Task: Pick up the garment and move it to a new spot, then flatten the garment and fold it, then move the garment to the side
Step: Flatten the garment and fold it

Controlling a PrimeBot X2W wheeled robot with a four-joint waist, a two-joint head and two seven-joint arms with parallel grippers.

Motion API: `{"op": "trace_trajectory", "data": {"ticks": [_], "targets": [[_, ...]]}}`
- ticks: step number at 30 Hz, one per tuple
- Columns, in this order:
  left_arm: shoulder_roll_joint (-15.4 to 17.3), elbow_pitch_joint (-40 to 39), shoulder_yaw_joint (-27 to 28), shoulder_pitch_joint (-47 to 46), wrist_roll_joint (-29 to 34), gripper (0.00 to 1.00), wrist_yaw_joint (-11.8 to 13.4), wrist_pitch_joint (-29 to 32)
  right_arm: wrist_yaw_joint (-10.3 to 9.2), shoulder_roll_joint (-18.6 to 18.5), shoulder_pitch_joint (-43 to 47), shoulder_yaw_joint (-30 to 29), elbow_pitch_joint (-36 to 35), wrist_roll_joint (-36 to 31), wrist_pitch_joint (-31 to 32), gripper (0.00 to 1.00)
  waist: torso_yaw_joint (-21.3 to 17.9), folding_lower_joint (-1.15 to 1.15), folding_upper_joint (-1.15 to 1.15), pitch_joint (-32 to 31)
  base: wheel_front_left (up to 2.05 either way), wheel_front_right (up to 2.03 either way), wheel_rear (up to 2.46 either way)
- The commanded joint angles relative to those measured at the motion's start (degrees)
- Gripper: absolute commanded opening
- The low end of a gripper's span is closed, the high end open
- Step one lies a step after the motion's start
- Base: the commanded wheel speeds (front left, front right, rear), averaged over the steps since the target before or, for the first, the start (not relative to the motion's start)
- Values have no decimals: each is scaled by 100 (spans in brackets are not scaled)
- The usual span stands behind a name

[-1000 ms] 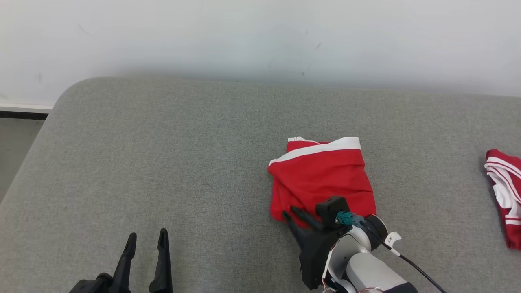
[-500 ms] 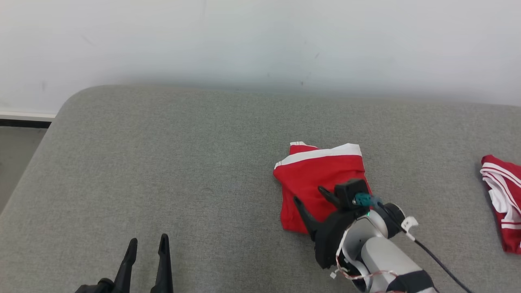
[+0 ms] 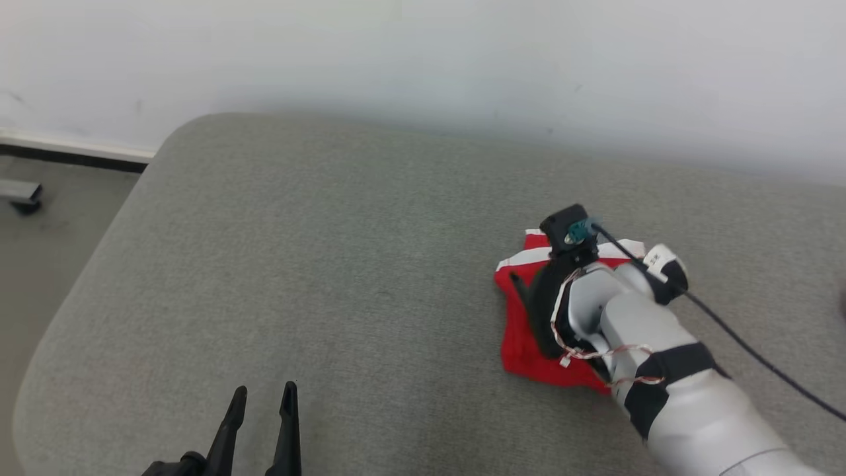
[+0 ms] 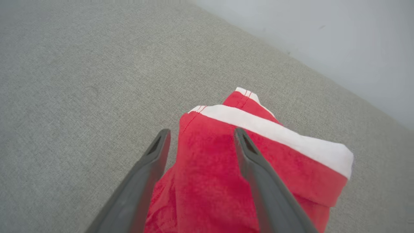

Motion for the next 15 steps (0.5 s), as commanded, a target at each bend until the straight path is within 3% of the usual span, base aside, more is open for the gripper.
{"op": "trace_trajectory", "data": {"ticks": [1, 15], "targets": [[0, -20, -5, 40, -29, 100, 20, 1, -16, -62, -86, 0, 48, -104, -11, 100, 217, 0, 0, 134, 0, 0, 0], [1, -108, -167, -173, -176, 100, 65, 1, -16, -386, -649, -570, 969, -788, -71, 100, 596, 0, 0, 513, 0, 0, 0]]}}
